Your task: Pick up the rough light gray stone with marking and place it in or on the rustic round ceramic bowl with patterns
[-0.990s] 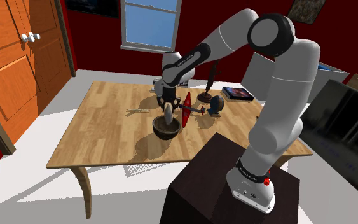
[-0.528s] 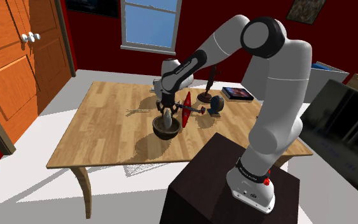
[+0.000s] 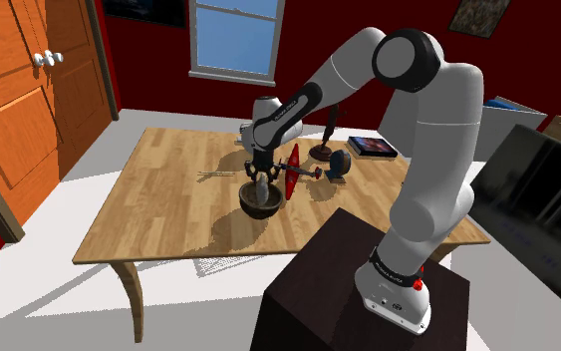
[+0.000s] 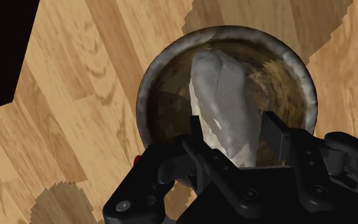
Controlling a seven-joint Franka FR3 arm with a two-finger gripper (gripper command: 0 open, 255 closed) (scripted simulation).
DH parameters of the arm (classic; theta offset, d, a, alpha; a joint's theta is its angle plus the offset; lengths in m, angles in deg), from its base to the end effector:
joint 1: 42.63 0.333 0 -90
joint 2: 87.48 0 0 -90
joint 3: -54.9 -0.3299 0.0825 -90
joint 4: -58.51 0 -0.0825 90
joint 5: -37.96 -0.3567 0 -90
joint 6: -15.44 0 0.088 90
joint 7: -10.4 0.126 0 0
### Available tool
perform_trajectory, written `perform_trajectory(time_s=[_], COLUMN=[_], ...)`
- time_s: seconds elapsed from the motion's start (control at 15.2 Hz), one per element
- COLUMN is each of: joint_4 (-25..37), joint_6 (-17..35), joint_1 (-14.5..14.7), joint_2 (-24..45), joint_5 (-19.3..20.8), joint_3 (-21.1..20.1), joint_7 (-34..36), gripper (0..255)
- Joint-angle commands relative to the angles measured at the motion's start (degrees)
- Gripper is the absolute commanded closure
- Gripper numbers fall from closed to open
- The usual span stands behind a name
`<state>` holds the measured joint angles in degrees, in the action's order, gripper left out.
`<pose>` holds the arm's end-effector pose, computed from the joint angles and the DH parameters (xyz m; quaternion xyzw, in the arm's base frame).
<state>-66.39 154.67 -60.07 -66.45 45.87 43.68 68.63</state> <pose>0.5337 -0.0600 0.2303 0.8704 -0.4894 -0.0448 0.0296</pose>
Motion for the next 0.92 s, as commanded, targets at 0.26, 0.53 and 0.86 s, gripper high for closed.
perform_trajectory(time_s=[0.26, 0.53, 0.86], joint_4=[0.0, 0.3, 1.5], joint_6=[0.0, -1.7, -6.4], joint_1=[0.0, -0.1, -0.5], joint_2=[0.0, -1.4, -5.0], joint_5=[0.0, -0.5, -1.9], joint_3=[0.0, -0.3, -1.0], joint_7=[0.0, -0.4, -1.3], gripper=[0, 0, 0])
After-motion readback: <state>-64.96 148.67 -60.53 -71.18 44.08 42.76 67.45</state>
